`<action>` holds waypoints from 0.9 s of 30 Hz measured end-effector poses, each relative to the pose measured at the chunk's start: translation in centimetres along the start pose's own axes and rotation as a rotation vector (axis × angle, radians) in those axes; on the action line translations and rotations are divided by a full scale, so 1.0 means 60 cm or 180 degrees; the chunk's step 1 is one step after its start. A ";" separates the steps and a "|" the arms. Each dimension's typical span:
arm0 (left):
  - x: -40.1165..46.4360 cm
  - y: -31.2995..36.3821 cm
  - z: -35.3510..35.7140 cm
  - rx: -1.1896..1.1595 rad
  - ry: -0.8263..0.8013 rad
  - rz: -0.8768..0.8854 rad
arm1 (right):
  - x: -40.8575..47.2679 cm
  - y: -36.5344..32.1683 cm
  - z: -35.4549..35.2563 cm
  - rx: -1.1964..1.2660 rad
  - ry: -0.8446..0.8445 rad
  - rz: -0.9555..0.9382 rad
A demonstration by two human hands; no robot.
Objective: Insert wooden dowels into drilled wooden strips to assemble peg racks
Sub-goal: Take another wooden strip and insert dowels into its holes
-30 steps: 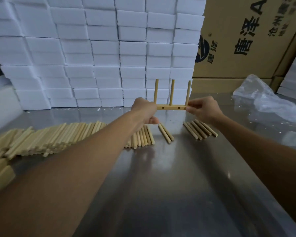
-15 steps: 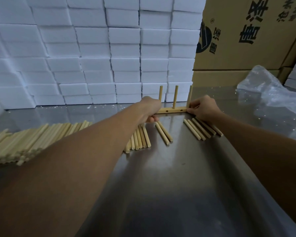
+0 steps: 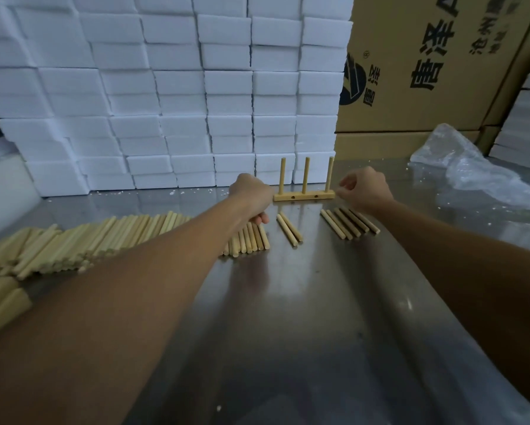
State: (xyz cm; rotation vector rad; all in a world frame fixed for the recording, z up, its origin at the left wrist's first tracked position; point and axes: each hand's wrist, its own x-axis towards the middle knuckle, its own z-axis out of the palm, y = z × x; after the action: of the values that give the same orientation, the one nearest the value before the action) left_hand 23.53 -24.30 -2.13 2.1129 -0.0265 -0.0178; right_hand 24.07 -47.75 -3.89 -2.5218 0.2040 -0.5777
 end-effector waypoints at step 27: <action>-0.337 -0.189 -0.297 0.2972 0.2098 0.0282 | -0.306 -0.128 0.055 0.0610 -0.0330 -0.0436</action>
State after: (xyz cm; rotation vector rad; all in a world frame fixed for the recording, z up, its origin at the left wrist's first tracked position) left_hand 3.90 -2.67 -2.64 2.9261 0.3214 0.8951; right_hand 9.27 -34.99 -8.87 -2.3831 -0.0602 -0.4925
